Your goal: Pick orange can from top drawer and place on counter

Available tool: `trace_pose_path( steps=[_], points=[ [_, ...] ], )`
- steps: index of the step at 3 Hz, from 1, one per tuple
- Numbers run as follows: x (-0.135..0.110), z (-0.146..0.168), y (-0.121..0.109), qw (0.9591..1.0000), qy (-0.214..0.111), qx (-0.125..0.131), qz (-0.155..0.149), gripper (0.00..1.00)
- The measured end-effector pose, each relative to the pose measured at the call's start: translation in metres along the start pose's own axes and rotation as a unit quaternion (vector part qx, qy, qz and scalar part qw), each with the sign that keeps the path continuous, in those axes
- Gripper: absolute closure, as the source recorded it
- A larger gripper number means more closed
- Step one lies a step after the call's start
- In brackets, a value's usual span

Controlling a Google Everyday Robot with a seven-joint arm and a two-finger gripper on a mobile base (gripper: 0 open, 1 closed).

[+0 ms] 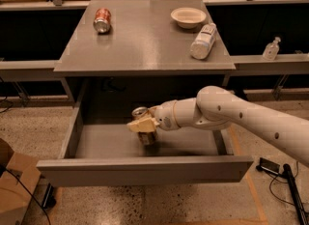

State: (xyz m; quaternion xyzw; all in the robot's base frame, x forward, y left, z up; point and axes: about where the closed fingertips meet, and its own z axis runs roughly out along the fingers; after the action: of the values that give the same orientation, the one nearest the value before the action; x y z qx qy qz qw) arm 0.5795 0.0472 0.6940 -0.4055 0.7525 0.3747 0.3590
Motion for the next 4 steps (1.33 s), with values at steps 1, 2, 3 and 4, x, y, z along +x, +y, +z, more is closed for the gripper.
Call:
trace_pose_path(
  steps=[1,2,3,4],
  points=[
    [-0.052,-0.061,-0.003,0.9979,0.003,0.019,-0.062,0.88],
    [-0.136,-0.149,-0.005,0.9872,0.033,0.041,-0.151,1.00],
    [-0.175,-0.175,-0.014,0.9797,0.066,0.029,-0.187,1.00],
    [-0.197,-0.202,-0.004,0.9807,0.058,0.021,-0.186,1.00]
  ],
)
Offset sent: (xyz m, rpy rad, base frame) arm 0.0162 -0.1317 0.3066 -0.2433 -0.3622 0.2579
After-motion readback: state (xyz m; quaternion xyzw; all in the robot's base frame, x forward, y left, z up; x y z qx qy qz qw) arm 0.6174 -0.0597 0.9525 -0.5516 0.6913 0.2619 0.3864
